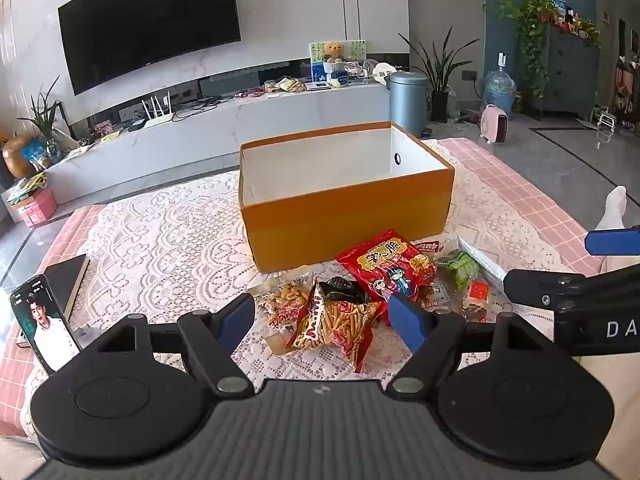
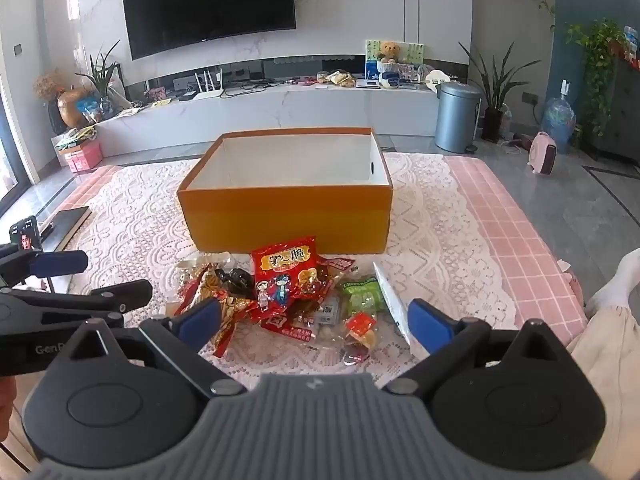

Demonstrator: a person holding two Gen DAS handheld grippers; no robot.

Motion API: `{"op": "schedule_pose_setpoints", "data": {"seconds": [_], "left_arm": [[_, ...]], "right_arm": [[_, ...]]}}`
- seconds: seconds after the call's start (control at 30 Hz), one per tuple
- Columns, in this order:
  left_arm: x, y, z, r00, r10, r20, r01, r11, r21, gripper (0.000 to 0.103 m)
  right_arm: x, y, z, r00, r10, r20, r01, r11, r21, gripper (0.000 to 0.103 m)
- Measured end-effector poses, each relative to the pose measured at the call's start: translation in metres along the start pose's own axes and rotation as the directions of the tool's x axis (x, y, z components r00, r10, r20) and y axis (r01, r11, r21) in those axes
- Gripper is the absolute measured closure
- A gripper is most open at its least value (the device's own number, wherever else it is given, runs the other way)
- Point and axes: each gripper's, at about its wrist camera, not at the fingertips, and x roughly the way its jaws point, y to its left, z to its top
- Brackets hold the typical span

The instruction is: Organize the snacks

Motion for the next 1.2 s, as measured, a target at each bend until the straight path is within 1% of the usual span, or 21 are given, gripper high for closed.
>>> {"op": "schedule_pose_setpoints", "data": {"seconds": [0.1,0.23,0.43,0.67,1.0,1.2], "left_arm": [[0.000,0.000,0.000,1.000,0.001,-0.002,-0.001,1.000,-0.006,0.014],[0.002,0.004,-0.002,1.000,-0.001,-0.002,0.001,1.000,-0.011,0.014],[0.001,0.005,-0.002,1.000,-0.002,-0.002,0.002,1.000,-0.011,0.014],[0.000,0.003,0.000,1.000,-0.002,-0.006,0.002,1.000,-0.013,0.014],[0.002,0.003,0.000,1.000,-0.014,-0.010,0.014,1.000,-0.022,0.014],[0.003,0.004,-0.001,0.999,-0.034,-0.012,0.033,0.999,-0.031,0.014]], "right_arm": [[0.000,-0.001,0.002,1.000,-0.004,-0.001,0.004,1.000,-0.001,0.004],[-0.001,-0.002,0.004,1.000,-0.009,0.001,0.009,1.000,0.002,0.004],[0.002,0.003,-0.007,1.000,-0.013,-0.006,0.013,1.000,0.007,0.004],[0.003,-0.002,0.001,1.000,-0.010,-0.018,0.010,1.000,0.007,0.004],[0.001,-0.004,0.001,1.000,-0.018,-0.018,0.018,1.000,0.008,0.004],[0.001,-0.004,0.000,0.999,-0.028,-0.023,0.028,1.000,0.005,0.004]]}}
